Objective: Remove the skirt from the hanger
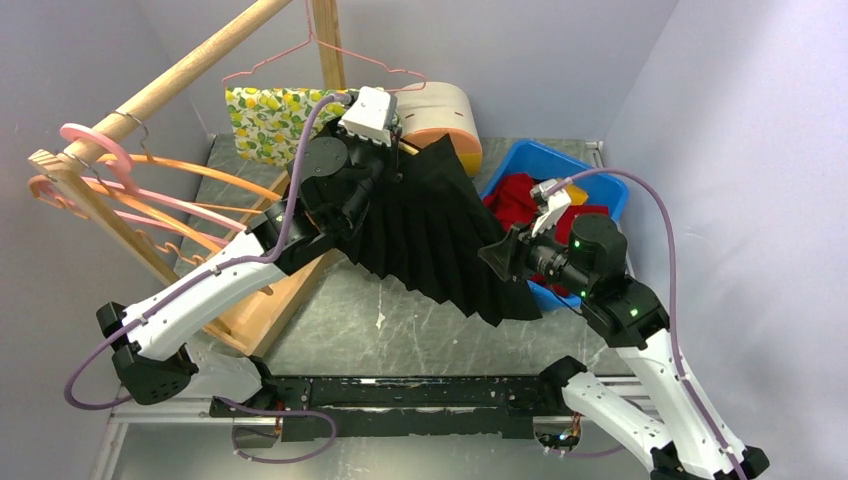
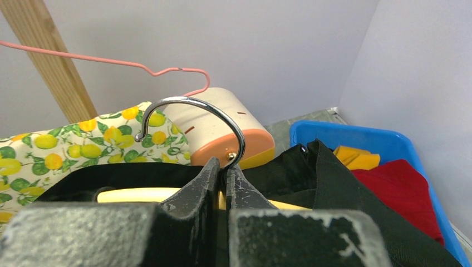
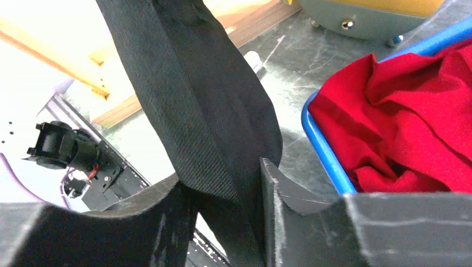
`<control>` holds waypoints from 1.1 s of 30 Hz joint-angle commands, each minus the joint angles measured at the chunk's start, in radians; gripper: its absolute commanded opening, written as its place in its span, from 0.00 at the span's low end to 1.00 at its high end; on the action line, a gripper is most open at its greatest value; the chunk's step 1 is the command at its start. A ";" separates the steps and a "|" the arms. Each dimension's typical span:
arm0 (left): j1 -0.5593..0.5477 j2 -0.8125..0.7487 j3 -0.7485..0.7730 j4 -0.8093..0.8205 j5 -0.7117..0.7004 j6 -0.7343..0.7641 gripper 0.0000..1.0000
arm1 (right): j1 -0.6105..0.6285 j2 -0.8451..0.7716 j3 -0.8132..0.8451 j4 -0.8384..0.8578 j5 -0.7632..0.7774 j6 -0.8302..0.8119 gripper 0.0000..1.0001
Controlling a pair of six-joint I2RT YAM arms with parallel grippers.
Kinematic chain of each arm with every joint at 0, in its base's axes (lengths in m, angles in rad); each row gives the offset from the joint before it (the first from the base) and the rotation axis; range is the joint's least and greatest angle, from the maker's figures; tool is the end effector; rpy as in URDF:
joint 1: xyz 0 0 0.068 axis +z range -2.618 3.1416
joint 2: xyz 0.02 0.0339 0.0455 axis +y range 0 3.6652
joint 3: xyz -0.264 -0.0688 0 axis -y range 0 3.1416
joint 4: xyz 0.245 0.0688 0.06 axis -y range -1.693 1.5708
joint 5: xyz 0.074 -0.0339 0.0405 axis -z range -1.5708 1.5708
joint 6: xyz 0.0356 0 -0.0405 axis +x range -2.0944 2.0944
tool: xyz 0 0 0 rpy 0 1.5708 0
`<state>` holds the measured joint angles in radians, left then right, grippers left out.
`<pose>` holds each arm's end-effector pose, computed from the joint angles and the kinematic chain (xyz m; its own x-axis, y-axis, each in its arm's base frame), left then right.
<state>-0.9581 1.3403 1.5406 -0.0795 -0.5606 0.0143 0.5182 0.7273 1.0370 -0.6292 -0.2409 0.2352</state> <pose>0.1830 -0.2274 0.4906 0.0749 -0.0854 -0.9935 0.3883 0.9202 -0.0499 0.1182 0.0772 0.3867 -0.4233 0.0192 -0.9058 -0.5955 0.7476 0.2941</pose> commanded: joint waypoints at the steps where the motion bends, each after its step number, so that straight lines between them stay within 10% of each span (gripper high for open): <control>1: 0.005 -0.059 0.008 0.159 -0.073 0.048 0.07 | 0.000 -0.042 -0.012 -0.024 0.075 0.002 0.37; 11: 0.005 -0.145 -0.086 0.333 -0.141 0.063 0.07 | 0.000 -0.128 -0.030 -0.051 0.228 0.057 0.00; 33: 0.005 -0.323 -0.243 0.496 -0.161 -0.132 0.07 | 0.001 -0.438 -0.158 0.020 0.776 0.278 0.00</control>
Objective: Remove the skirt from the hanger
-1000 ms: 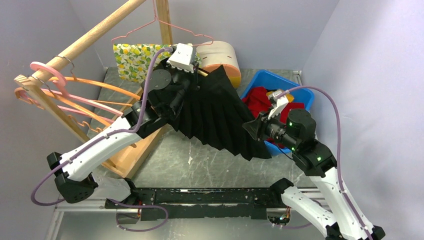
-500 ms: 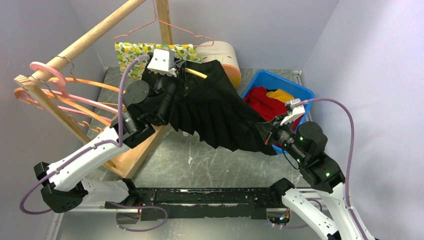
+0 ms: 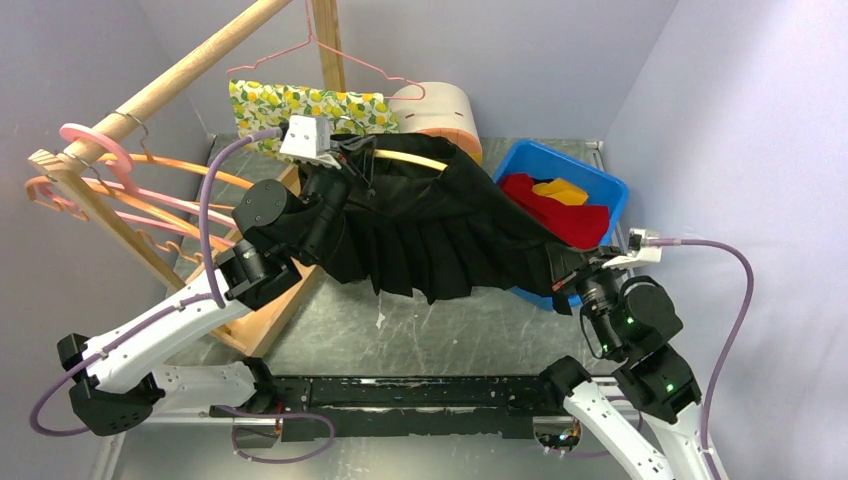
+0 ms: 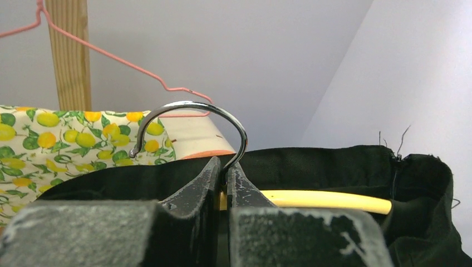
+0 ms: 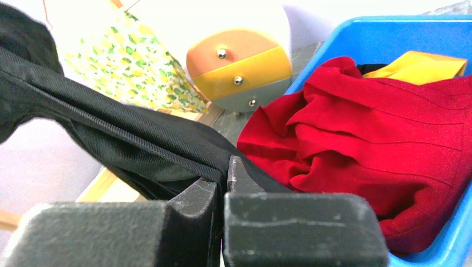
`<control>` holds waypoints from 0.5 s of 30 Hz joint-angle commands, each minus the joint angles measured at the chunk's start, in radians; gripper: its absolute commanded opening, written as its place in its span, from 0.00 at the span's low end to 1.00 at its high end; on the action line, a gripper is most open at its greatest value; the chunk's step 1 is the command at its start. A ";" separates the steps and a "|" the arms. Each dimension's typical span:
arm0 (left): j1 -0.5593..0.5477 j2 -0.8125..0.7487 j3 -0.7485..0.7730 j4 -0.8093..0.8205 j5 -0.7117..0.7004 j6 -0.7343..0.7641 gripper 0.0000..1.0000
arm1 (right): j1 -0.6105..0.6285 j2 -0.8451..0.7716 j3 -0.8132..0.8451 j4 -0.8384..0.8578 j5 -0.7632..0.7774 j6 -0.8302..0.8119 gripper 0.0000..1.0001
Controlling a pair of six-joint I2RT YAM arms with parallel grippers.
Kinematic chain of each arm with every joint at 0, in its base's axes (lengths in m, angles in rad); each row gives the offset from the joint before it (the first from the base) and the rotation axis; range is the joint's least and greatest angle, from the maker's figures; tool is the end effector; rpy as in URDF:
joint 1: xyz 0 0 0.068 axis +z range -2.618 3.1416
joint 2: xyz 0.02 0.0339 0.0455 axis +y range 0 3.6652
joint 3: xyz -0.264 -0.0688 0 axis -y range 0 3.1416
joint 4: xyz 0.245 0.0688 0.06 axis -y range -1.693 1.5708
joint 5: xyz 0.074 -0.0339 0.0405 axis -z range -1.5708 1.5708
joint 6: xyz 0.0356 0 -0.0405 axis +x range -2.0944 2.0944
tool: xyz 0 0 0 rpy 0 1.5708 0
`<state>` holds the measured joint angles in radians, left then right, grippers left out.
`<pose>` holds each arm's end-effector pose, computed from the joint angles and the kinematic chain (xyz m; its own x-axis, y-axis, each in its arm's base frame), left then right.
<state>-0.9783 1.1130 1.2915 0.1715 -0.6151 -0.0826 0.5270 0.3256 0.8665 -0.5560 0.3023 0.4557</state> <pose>0.1458 -0.1798 0.4882 0.1599 -0.3582 -0.9198 0.3893 0.8792 -0.2747 0.0546 0.0195 0.3739 -0.1098 0.4222 -0.8998 -0.1944 0.8787 0.4360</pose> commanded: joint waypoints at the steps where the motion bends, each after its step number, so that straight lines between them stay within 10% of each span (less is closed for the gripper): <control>1: 0.026 -0.098 0.004 0.250 -0.115 -0.035 0.07 | -0.008 -0.046 0.010 -0.053 0.258 0.082 0.00; 15: 0.025 -0.164 -0.089 0.324 -0.202 -0.007 0.07 | -0.004 -0.063 -0.003 -0.073 0.434 0.220 0.00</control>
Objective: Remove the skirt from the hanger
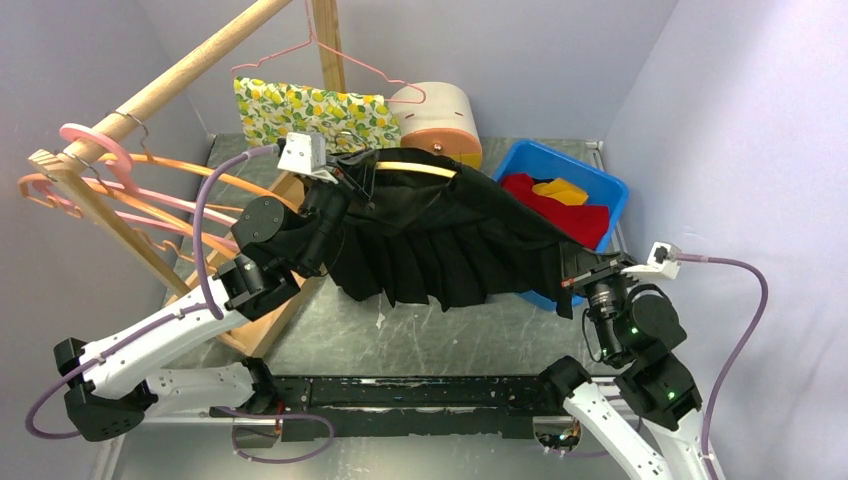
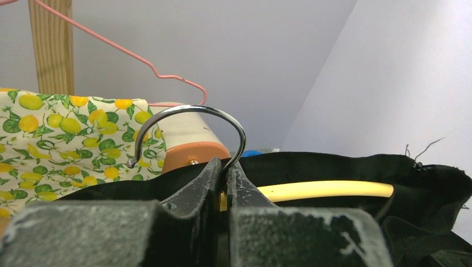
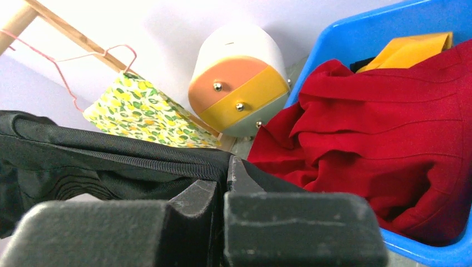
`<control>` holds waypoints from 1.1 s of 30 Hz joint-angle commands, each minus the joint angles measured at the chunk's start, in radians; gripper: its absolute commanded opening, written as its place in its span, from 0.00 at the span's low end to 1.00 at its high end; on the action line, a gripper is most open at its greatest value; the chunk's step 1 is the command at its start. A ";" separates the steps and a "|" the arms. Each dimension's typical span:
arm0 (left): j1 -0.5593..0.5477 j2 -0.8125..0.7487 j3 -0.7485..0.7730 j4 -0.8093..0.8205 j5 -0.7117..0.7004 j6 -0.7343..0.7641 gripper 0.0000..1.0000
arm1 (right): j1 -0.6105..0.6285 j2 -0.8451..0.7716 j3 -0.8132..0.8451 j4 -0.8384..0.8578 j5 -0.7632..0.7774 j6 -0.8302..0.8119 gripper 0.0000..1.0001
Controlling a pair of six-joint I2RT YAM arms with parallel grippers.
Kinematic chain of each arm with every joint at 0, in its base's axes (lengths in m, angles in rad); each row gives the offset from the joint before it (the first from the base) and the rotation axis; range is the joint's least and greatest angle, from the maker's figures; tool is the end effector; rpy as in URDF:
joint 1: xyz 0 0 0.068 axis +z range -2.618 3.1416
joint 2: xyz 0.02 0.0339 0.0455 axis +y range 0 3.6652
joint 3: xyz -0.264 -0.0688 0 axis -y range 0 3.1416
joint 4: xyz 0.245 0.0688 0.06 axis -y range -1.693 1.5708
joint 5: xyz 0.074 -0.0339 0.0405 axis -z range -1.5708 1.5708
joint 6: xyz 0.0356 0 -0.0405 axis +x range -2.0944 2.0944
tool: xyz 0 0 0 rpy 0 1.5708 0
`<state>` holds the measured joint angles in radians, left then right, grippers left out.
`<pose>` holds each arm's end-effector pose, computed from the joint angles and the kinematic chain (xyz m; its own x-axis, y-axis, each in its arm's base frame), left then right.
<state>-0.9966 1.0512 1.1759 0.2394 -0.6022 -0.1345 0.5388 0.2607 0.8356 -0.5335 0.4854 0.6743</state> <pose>0.1370 -0.1747 0.4695 0.1374 -0.4159 -0.8990 0.4267 0.8439 -0.3252 0.0457 0.0080 0.3695 -0.0058 0.6399 -0.7684 -0.0641 0.7666 0.6389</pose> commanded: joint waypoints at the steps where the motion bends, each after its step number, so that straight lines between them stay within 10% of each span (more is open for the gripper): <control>1: 0.044 -0.104 0.023 0.261 -0.219 0.048 0.07 | -0.016 0.014 0.031 -0.091 0.236 -0.019 0.00; 11: 0.044 -0.122 0.009 0.281 -0.216 0.060 0.07 | 0.020 0.006 0.085 -0.135 0.363 -0.088 0.00; 20: 0.044 -0.022 0.102 0.123 0.046 0.070 0.07 | 0.022 0.188 0.175 0.015 -0.374 -0.493 0.01; 26: 0.044 0.069 0.169 0.002 0.461 0.171 0.07 | 0.021 0.249 0.328 -0.088 -0.632 -0.596 0.55; 33: 0.044 0.055 0.075 0.027 0.518 0.191 0.07 | 0.021 0.284 0.430 0.007 -0.704 -0.523 0.79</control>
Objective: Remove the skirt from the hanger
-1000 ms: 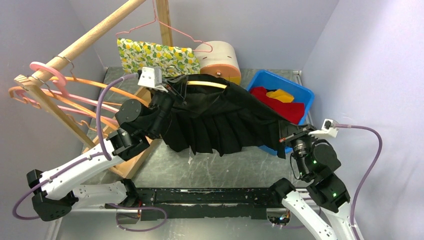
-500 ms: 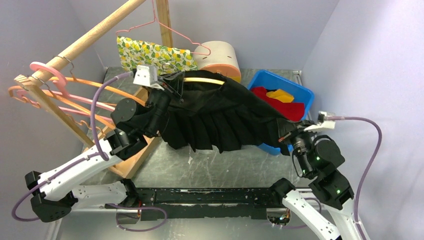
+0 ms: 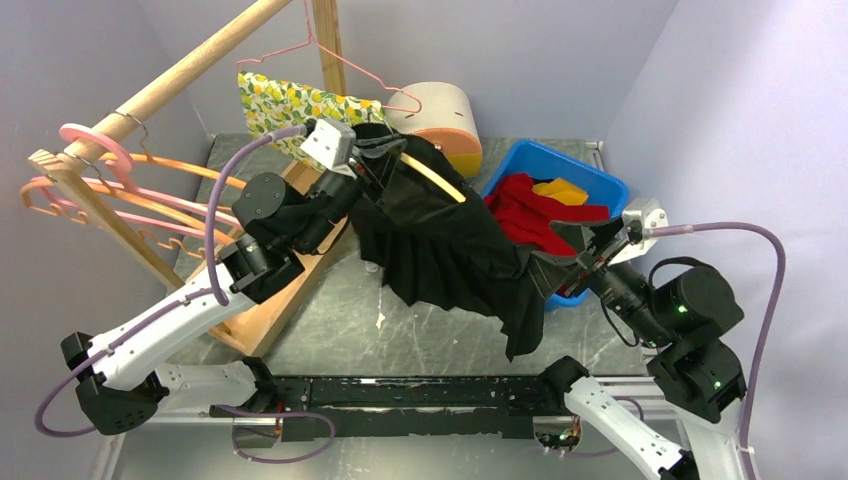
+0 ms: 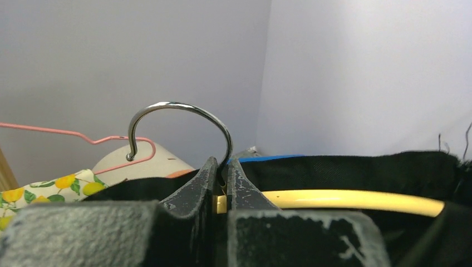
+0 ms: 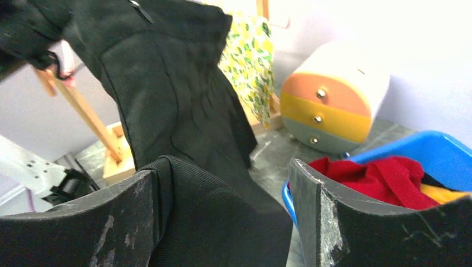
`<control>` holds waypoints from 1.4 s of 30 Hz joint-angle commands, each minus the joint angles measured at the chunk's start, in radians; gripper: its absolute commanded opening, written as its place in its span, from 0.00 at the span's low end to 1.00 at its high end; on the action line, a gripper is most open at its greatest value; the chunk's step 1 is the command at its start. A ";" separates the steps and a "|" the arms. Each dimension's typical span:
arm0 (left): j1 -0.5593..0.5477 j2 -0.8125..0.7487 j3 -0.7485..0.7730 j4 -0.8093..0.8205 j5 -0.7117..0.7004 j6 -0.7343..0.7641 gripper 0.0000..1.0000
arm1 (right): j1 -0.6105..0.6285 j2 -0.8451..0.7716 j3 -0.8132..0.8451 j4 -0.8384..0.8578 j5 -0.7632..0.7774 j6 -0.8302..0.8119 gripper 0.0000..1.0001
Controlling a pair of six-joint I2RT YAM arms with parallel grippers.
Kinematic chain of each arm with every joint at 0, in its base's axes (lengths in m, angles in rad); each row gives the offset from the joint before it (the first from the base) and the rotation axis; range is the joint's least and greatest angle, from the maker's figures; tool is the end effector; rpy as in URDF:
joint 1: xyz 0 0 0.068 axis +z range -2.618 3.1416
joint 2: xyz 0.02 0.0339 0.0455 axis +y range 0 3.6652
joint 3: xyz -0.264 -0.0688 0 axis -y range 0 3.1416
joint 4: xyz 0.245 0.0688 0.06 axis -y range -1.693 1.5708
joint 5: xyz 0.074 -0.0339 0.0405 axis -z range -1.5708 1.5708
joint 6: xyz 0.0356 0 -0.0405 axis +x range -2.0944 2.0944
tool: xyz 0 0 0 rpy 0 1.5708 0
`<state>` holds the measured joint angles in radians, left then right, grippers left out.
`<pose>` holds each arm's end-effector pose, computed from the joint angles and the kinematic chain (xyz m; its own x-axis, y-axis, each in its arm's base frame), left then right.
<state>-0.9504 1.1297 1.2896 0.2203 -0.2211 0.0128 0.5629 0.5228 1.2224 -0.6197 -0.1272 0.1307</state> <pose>0.1462 -0.1912 0.4908 0.2244 -0.2925 -0.9296 0.6726 0.7367 -0.0695 0.0391 0.0300 0.4577 -0.0160 0.1428 -0.9896 -0.6396 0.7593 0.1199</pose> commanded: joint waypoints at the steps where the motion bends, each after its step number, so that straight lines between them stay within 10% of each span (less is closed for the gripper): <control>1: -0.003 -0.029 -0.054 0.057 0.154 0.057 0.07 | -0.003 0.037 0.054 0.118 -0.108 0.030 0.80; 9: -0.002 -0.029 -0.077 0.059 0.018 0.050 0.07 | -0.003 0.204 0.030 0.185 -0.338 0.030 0.99; 20: -0.002 -0.002 -0.076 0.205 -0.395 0.077 0.07 | -0.003 0.088 -0.115 -0.125 -0.160 0.046 1.00; 31: -0.003 -0.019 -0.121 0.174 -0.342 0.133 0.07 | -0.003 0.108 0.054 -0.342 -0.224 -0.010 1.00; 42: -0.003 -0.078 -0.205 0.139 0.085 0.136 0.07 | -0.003 0.467 0.252 0.006 0.063 0.171 0.98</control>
<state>-0.9482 1.0851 1.0645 0.3046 -0.3271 0.1513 0.5621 0.7944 1.3613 -0.7628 -0.1356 0.2268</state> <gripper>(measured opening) 0.079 0.997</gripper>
